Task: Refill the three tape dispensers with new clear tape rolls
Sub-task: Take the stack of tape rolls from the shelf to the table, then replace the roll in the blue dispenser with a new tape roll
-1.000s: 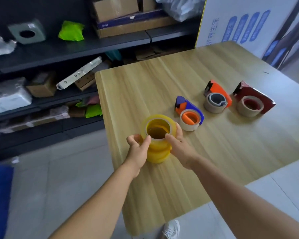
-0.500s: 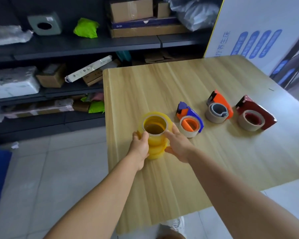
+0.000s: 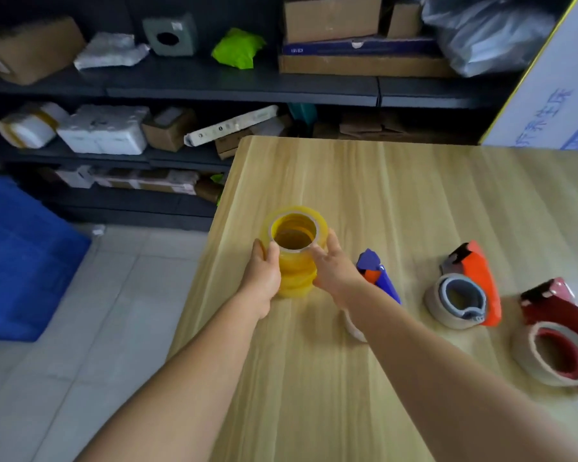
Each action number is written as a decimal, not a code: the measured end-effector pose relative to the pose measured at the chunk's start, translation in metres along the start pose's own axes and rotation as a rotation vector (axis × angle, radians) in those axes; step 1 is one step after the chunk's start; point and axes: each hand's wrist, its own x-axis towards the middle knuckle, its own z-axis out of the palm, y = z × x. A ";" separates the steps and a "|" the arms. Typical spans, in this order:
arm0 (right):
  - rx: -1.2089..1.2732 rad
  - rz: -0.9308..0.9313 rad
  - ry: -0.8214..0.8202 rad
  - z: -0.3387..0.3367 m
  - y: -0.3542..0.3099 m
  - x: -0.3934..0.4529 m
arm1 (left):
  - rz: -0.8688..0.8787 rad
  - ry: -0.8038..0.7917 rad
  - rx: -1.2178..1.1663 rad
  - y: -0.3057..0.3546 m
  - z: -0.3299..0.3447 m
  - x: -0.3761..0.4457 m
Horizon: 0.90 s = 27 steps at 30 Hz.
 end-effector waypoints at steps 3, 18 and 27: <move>0.000 0.002 -0.032 -0.001 0.003 0.010 | 0.034 0.073 0.052 0.007 0.006 -0.006; -0.744 -0.292 0.073 -0.012 0.019 -0.052 | 0.325 0.119 1.030 -0.015 -0.002 -0.056; -0.969 -0.102 0.129 -0.052 0.075 -0.098 | 0.572 -0.269 1.167 -0.045 0.050 -0.088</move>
